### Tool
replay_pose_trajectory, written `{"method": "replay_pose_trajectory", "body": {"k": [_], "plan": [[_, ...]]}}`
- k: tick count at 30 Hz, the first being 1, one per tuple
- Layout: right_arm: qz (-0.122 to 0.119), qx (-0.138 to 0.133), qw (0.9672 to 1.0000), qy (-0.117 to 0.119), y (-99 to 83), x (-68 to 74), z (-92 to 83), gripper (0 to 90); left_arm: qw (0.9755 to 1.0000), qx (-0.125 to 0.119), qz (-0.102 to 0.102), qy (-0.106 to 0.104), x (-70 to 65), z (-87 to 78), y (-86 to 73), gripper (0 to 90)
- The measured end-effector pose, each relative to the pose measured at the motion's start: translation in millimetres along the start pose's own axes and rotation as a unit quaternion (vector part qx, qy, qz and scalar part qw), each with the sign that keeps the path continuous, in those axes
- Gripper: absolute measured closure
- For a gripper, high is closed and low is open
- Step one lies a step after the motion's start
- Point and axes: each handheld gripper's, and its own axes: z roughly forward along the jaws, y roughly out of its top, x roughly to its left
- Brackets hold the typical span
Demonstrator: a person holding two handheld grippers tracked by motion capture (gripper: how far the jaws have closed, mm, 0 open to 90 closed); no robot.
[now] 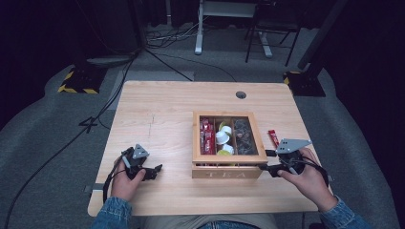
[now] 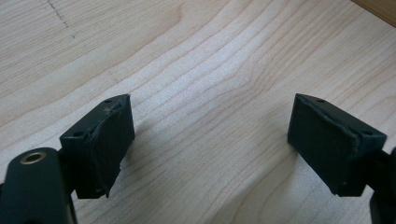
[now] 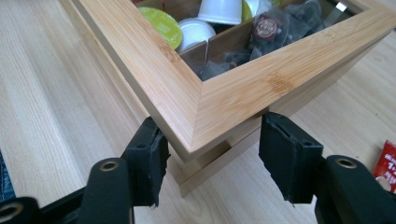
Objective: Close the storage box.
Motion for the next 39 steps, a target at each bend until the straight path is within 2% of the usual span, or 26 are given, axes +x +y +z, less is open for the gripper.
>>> {"method": "replay_pose_trajectory", "body": {"k": [9,11,16,22,31,39], "plan": [[0.003,0.049,0.9987,0.017,-6.3,3.7,8.1,41.9,1.0000,0.000,-0.001,-0.001,0.0,0.8,0.6,14.5],[0.011,0.035,0.9992,0.014,-8.9,5.6,8.3,39.3,1.0000,0.000,0.001,-0.001,0.2,1.2,1.0,14.1],[0.025,0.002,0.9994,0.022,-7.5,6.2,1.0,35.7,1.0000,0.001,0.002,-0.001,0.3,2.2,1.9,13.2],[0.044,-0.040,0.9980,0.022,0.0,-1.1,-9.1,35.0,1.0000,0.001,-0.001,-0.003,0.2,2.6,2.1,13.0],[0.072,-0.098,0.9925,-0.009,11.6,-28.0,-33.4,34.9,1.0000,0.003,0.001,-0.004,0.9,3.4,3.2,12.3],[0.087,-0.113,0.9888,-0.046,9.8,-51.7,-51.0,34.8,1.0000,0.003,0.000,-0.004,0.9,3.4,3.2,12.2]]}}
